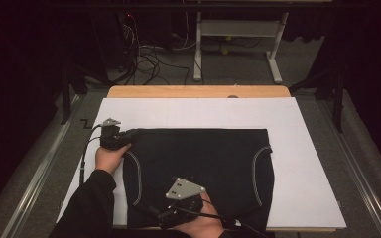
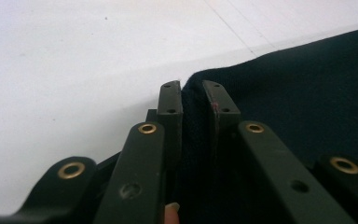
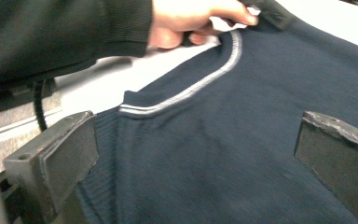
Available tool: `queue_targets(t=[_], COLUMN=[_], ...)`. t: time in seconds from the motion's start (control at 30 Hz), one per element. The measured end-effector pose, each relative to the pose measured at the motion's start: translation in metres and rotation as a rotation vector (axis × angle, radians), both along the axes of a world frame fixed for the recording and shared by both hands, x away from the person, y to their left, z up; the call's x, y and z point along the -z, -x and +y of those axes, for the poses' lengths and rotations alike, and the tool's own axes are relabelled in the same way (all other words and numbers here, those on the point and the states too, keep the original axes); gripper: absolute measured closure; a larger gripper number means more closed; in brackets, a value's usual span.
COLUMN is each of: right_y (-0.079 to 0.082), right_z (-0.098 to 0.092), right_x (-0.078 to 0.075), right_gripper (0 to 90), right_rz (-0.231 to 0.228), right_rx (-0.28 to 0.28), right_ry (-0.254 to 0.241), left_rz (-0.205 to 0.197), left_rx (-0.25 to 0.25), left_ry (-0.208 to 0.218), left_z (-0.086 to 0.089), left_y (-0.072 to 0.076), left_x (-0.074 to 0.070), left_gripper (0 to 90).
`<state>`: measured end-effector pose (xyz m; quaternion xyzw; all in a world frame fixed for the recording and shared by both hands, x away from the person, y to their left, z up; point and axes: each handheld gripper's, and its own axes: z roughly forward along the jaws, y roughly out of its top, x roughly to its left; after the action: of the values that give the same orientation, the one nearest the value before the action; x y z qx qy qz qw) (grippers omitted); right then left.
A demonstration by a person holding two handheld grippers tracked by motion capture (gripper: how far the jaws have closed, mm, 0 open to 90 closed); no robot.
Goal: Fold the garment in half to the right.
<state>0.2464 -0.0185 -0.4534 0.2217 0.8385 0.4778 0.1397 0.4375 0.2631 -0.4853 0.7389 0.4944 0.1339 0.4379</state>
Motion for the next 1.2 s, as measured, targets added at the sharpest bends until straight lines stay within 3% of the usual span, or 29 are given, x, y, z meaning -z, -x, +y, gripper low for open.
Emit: queue_targets(t=[0.23, 0.43, 0.63, 0.73, 1.03, 1.2], right_y=[0.005, 0.005, 0.008, 0.009, 0.006, 0.007], right_z=[0.030, 0.051, 0.074, 0.082, 0.097, 0.103], right_x=[0.008, 0.019, 0.026, 0.028, 0.031, 0.032], right_gripper=[1.5, 2.9, 7.5, 7.6, 9.8, 12.0], right_rz=[0.021, 0.068, 0.111, 0.109, 0.140, 0.122], right_rx=[-0.057, -0.065, -0.082, -0.093, -0.060, -0.034], right_ry=[0.061, 0.101, 0.172, 0.210, 0.270, 0.299], left_rz=[-0.032, -0.030, -0.031, -0.032, -0.034, -0.037], left_rx=[0.006, 0.017, 0.017, 0.019, 0.017, 0.019], left_ry=[0.024, 0.038, 0.056, 0.059, 0.053, 0.051], left_z=[0.002, 0.003, 0.004, 0.004, 0.004, 0.004], left_y=[0.005, 0.006, 0.007, 0.007, 0.007, 0.008], left_x=[0.000, 0.000, 0.000, 0.000, 0.000, 0.000], left_gripper=[75.3, 75.1, 74.8, 74.8, 74.7, 74.8])
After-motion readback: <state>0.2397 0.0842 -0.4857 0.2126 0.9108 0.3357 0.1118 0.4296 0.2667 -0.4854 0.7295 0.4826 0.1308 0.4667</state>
